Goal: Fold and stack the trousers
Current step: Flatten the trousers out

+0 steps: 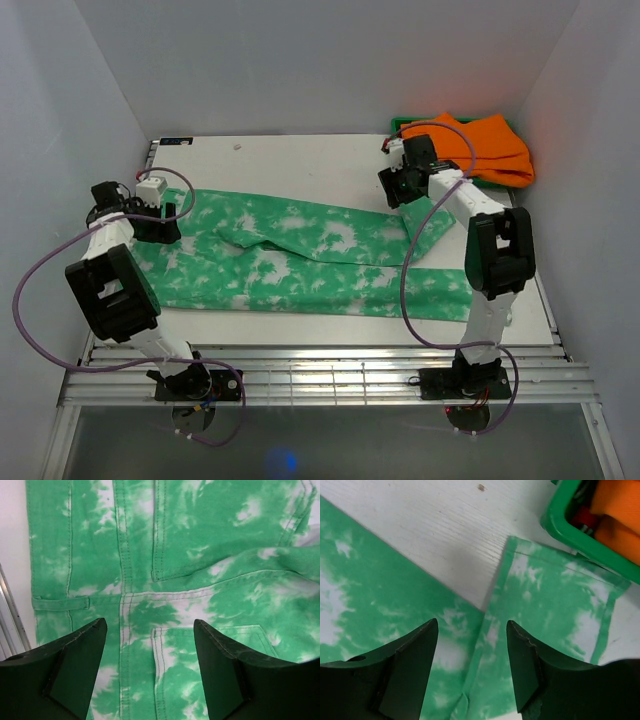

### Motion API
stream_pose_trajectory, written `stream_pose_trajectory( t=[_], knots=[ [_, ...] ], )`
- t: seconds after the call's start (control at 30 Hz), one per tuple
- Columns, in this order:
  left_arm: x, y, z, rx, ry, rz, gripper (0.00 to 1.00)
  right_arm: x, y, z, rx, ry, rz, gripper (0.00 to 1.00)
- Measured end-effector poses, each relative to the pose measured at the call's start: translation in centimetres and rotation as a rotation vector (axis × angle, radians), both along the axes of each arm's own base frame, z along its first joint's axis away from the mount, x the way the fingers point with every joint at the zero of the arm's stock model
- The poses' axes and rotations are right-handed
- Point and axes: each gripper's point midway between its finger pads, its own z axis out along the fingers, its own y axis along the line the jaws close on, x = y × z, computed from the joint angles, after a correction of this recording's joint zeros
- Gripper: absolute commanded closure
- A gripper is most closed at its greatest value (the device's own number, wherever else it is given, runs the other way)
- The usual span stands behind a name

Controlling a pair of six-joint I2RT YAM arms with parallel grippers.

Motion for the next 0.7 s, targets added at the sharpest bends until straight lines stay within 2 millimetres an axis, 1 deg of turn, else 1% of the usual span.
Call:
stream_pose_trajectory(
  t=[0.07, 0.17, 0.23, 0.33, 0.4, 0.43, 0.47, 0.53, 0.57, 0.6, 0.7],
  knots=[
    [0.0, 0.1, -0.7, -0.012, 0.015, 0.016, 0.19, 0.5, 1.3, -1.5, -0.04, -0.011, -0.009, 0.36],
    [0.0, 0.3, -1.1, -0.018, 0.027, 0.035, 0.19, 1.5, 1.8, -3.1, -0.106, -0.042, -0.047, 0.36],
    [0.0, 0.5, -1.1, -0.018, 0.027, 0.048, 0.18, 2.2, 1.3, -4.2, -0.15, -0.057, -0.087, 0.37],
    [0.3, 0.8, -1.0, -0.011, 0.017, 0.062, 0.18, 3.1, 0.0, -5.8, -0.211, -0.071, -0.145, 0.38],
    [0.5, 0.9, -1.2, -0.012, 0.017, 0.07, 0.18, 3.5, -0.9, -6.6, -0.25, -0.078, -0.175, 0.42],
    [0.5, 0.9, -1.4, -0.014, 0.019, 0.074, 0.18, 3.9, -1.2, -6.6, -0.262, -0.094, -0.189, 0.47],
    [0.6, 1.0, -1.8, -0.018, 0.027, 0.08, 0.18, 4.3, -1.4, -6.5, -0.27, -0.108, -0.2, 0.64],
    [0.5, 1.1, -2.8, -0.028, 0.051, 0.092, 0.18, 4.5, -1.8, -6.6, -0.287, -0.116, -0.215, 0.79],
    [0.4, 1.1, -3.3, -0.033, 0.065, 0.097, 0.18, 4.5, -2.0, -6.7, -0.289, -0.117, -0.223, 0.9],
    [0.3, 1.1, -3.8, -0.037, 0.08, 0.104, 0.18, 4.5, -2.1, -6.8, -0.288, -0.115, -0.225, 0.92],
    [0.2, 1.3, -4.7, -0.039, 0.106, 0.119, 0.21, 4.0, -2.2, -6.6, -0.258, -0.11, -0.236, 0.92]
  ],
)
